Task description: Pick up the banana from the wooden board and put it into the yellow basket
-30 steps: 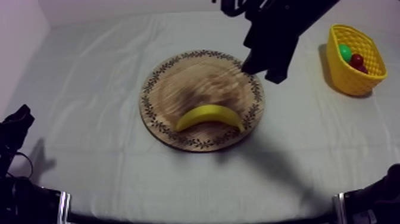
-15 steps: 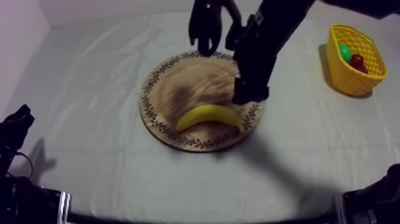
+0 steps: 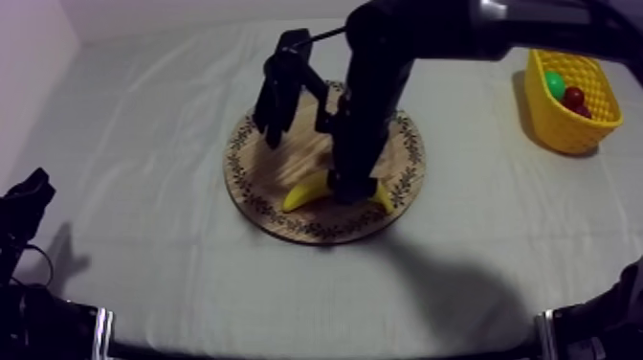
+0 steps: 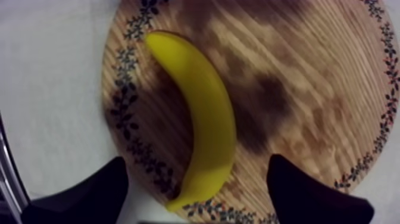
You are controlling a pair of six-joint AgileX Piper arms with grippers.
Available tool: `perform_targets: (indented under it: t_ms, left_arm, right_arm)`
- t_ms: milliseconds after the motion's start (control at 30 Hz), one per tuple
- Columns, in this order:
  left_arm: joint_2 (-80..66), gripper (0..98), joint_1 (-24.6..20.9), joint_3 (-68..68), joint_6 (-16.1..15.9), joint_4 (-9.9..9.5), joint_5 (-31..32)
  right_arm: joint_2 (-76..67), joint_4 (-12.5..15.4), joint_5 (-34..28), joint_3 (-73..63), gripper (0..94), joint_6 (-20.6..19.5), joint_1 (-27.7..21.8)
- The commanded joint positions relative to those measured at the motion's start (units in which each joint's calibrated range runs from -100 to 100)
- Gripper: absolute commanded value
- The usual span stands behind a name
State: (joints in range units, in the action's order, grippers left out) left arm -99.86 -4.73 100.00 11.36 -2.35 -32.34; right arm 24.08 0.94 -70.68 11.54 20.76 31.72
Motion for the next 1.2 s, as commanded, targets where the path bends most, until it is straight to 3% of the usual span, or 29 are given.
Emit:
perform_targets:
  t_ms: [0,433,667,767,833,1167]
  left_arm:
    - [0.04,0.1,-0.01,0.00,-0.01,-0.02,0.00]
    - [0.04,0.1,-0.01,0.00,-0.01,-0.02,0.00]
    - [0.04,0.1,-0.01,0.00,-0.01,-0.02,0.00]
    - [0.04,0.1,-0.01,0.00,-0.01,-0.02,0.00]
    - [0.04,0.1,-0.01,0.00,-0.01,-0.02,0.00]
    - [0.04,0.1,-0.01,0.00,-0.02,-0.02,0.00]
  right_arm:
    - [3.52,-0.29,-0.31,-1.99,75.7,-0.54,0.30]
    - [14.56,-2.44,0.90,-10.75,71.3,-2.86,0.58]
    - [15.18,-2.14,1.37,-11.31,50.7,-1.50,-0.25]
    - [14.73,-1.96,1.15,-10.73,33.6,-0.37,-0.31]
    - [14.52,-2.55,0.60,-10.45,27.1,-0.64,0.00]
    - [3.93,-1.46,-3.88,-8.91,24.4,0.95,-2.92]
